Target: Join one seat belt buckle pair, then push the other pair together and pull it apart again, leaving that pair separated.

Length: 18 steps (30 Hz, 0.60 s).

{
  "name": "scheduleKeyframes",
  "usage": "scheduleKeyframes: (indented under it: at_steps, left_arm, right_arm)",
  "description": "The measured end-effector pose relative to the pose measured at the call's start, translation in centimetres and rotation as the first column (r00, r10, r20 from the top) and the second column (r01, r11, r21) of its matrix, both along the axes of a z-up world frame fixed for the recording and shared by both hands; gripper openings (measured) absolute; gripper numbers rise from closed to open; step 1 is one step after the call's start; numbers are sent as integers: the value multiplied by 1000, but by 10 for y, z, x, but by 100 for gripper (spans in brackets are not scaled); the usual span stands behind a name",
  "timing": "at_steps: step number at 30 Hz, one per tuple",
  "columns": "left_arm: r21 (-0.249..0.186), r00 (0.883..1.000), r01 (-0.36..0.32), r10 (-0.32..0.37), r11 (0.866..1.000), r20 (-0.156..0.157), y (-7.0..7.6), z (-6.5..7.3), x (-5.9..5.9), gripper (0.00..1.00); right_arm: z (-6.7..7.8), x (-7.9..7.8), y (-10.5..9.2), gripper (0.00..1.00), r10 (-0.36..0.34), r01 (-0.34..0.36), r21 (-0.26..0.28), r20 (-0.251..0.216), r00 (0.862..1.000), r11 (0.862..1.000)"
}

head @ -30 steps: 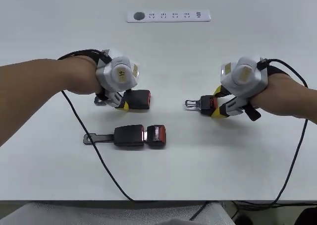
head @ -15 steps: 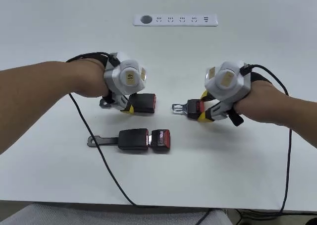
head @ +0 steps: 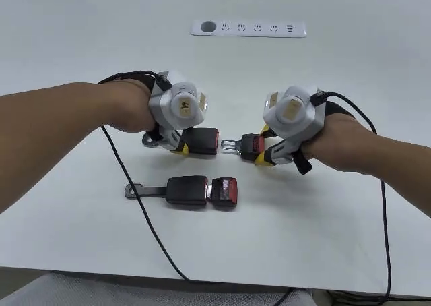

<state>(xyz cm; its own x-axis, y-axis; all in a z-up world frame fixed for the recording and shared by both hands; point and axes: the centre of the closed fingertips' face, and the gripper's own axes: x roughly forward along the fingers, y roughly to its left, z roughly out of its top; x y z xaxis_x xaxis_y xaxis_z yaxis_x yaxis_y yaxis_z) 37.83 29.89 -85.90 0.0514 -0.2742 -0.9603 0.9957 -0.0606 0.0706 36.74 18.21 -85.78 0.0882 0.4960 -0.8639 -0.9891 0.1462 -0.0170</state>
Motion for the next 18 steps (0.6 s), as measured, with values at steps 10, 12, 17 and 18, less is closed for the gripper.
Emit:
scheduleKeyframes:
  at_steps: [10, 12, 17, 18]
  left_arm:
    - [5, 1000, -10, 10, 1000, 0, -1, 1, -1, 32]
    - [5, 1000, -11, 11, 1000, 2, -1, 1, -1, 32]
    - [8, 1000, -8, 8, 1000, 3, -1, 1, -1, 32]
    - [8, 1000, -6, 6, 1000, 3, -1, 1, -1, 32]
  right_arm:
    - [0, 1, 8, 35, -10, 10, -4, -11, 1000, 1000]
    - [2, 1, 8, 35, -9, 9, -4, -6, 1000, 1000]
    - [4, 1, 16, 35, 8, -8, -2, 12, 1000, 1000]
    - [3, 1, 16, 34, 10, -10, -4, 14, 1000, 1000]
